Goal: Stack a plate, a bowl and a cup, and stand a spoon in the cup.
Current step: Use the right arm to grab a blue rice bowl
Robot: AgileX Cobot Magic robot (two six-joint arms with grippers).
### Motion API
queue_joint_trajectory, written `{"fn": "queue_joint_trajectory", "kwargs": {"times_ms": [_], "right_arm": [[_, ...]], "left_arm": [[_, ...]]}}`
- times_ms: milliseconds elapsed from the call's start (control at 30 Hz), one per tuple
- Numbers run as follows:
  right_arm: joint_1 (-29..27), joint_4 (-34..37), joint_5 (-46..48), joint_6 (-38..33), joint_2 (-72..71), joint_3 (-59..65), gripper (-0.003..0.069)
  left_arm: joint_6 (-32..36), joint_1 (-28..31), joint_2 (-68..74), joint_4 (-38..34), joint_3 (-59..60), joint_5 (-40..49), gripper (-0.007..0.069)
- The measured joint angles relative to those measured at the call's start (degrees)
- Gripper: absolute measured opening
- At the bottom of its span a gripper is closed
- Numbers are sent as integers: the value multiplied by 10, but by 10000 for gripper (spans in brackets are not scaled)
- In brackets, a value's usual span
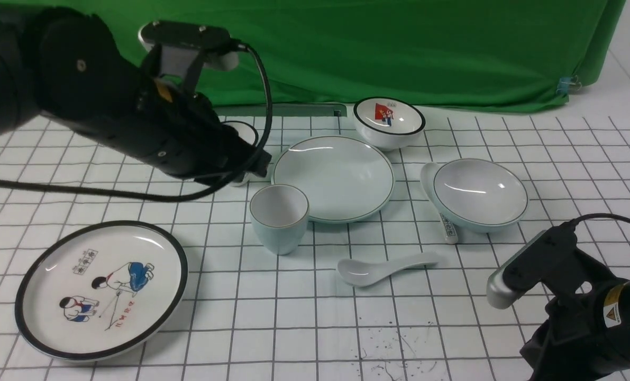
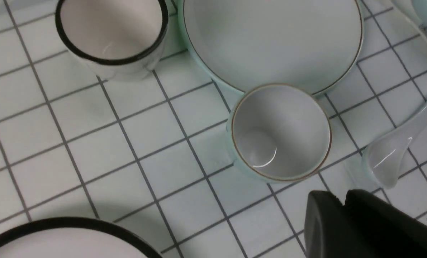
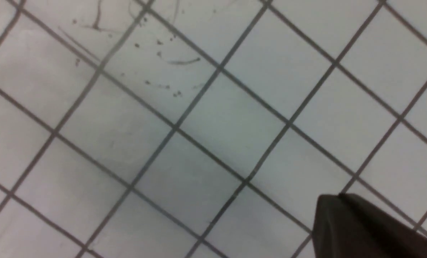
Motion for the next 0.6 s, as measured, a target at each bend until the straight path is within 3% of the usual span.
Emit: {"fn": "queue_joint_trajectory", "kwargs": {"times_ms": [300, 400, 600], "right_arm": [[0, -1, -19, 4, 0, 0, 18], [0, -1, -35, 49, 0, -3, 22], [-10, 1, 27, 75, 32, -78, 79]], "left_arm": [[2, -2, -157, 0, 116, -34, 25], [2, -2, -212, 0, 156, -30, -10], [2, -2, -263, 0, 198, -26, -29]]}}
